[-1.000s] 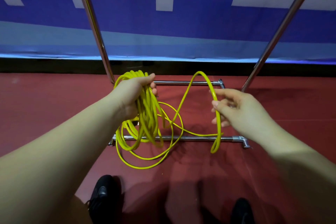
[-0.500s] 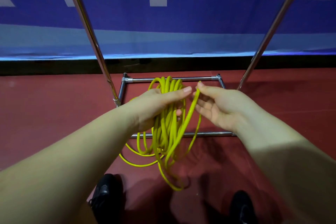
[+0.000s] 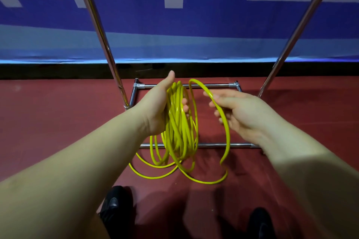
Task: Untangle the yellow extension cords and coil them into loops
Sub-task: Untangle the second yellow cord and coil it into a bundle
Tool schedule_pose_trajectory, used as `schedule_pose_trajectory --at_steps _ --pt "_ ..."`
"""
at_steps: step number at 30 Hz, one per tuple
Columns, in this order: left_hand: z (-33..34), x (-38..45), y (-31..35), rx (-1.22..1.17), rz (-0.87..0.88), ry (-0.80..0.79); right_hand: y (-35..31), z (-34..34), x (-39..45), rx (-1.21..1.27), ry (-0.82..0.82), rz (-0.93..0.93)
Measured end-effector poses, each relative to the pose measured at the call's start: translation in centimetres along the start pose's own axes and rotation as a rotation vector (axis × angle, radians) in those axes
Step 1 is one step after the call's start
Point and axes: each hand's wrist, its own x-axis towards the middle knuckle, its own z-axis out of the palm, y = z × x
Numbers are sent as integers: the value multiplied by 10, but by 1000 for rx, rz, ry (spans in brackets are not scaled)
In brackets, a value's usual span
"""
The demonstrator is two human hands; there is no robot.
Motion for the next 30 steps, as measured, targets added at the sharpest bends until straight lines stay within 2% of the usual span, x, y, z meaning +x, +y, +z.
schedule_pose_trajectory --at_steps 11,17,21,23,25,27,30 --pt "-8 -1 6 30 68 10 8 7 -6 -99 -128 -214" --pt "-8 -3 6 82 76 80 11 13 -11 -208 -232 -238" --pt "-11 0 9 36 87 106 14 15 -13 -280 -292 -203" --pt "-12 1 13 -21 112 130 20 13 -14 -390 -400 -145" --pt "-16 0 20 -132 152 157 30 8 -12 -688 -497 -111" --pt "-22 -1 27 -230 204 161 44 -1 -8 -1014 -525 -72" --pt "-25 -4 31 -305 241 178 54 -16 0 -1185 -489 16"
